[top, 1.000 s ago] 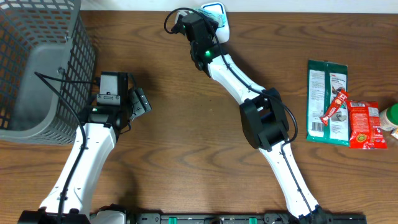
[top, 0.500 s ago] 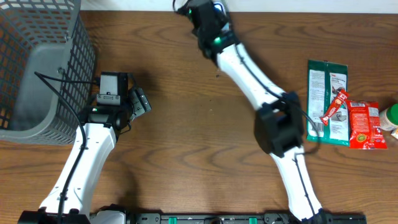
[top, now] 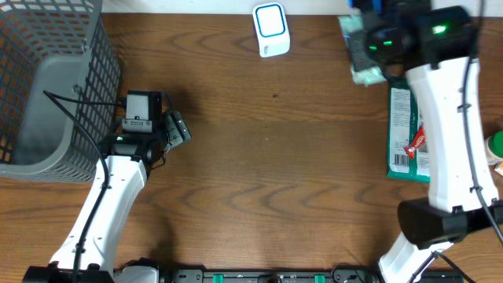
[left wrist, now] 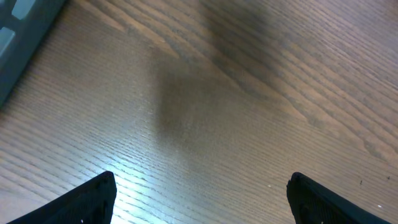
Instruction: Scan the item barcode
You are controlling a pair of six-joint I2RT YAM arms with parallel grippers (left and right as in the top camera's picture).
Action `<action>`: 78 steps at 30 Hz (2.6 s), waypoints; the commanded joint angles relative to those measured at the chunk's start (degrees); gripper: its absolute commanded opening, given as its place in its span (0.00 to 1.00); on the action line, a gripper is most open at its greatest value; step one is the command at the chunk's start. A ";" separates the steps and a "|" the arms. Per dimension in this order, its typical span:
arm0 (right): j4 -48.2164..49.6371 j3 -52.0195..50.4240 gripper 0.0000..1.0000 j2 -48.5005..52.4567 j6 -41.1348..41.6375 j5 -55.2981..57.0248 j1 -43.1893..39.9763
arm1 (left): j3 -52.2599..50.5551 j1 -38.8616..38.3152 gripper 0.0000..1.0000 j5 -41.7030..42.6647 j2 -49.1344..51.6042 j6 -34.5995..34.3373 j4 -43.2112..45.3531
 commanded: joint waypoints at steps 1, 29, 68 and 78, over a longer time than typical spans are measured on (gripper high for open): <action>-4.31 -2.95 0.01 1.33 2.05 -8.20 -6.05 | 0.39 0.15 0.88 -0.52 0.00 0.13 -0.04; 30.32 -51.69 0.99 1.33 1.64 -0.76 -17.94 | 0.39 0.15 0.88 -0.52 0.00 0.13 -0.04; 30.34 -51.67 0.99 -11.67 1.60 -1.51 -13.90 | 0.39 0.15 0.88 -0.52 0.00 0.13 -0.04; 30.27 -51.69 0.99 -40.79 1.60 -1.53 -7.43 | 0.39 0.15 0.88 -0.52 0.00 0.13 -0.04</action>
